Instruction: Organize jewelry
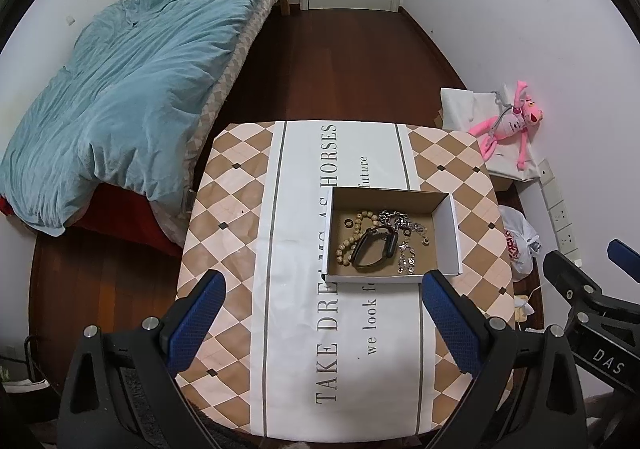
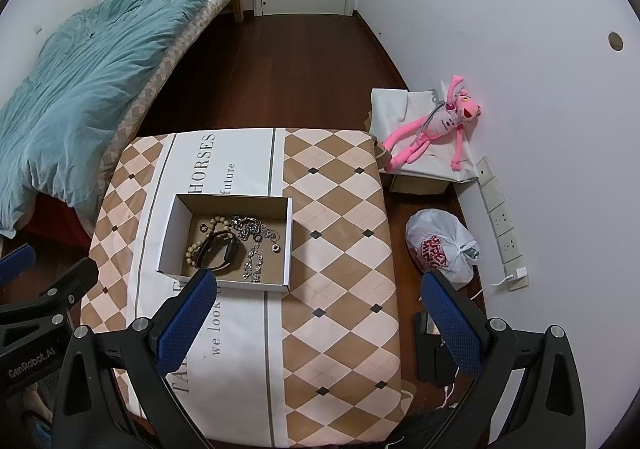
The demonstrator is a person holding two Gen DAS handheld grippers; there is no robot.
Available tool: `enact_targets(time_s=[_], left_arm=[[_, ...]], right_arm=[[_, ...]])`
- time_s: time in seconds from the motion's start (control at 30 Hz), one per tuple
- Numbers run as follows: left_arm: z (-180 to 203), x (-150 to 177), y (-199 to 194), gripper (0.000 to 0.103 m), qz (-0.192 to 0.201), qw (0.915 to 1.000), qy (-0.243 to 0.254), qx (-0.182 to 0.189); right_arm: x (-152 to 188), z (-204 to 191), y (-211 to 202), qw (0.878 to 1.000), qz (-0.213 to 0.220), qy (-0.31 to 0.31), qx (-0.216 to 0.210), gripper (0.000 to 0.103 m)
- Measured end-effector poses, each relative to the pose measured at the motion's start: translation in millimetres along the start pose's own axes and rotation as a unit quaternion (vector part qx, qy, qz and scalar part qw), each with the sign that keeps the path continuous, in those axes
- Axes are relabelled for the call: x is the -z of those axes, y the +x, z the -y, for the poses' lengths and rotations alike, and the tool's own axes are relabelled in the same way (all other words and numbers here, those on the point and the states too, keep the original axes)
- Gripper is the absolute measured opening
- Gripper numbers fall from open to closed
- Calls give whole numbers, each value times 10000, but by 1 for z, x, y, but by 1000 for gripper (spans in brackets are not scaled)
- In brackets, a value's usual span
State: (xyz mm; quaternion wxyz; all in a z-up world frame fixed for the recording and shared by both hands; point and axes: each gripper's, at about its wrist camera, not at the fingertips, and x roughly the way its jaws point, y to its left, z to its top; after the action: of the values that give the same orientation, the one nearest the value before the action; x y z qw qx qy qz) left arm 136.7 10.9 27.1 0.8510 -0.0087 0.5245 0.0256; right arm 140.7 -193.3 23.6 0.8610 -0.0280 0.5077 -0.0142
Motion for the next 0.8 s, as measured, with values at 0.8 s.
enact_targets(time_s=[0.8], left_arm=[[2,2,-11,100,97,9999,58,-79]], right_arm=[[3,-1,-3,10000,-17,-30,-6,103]])
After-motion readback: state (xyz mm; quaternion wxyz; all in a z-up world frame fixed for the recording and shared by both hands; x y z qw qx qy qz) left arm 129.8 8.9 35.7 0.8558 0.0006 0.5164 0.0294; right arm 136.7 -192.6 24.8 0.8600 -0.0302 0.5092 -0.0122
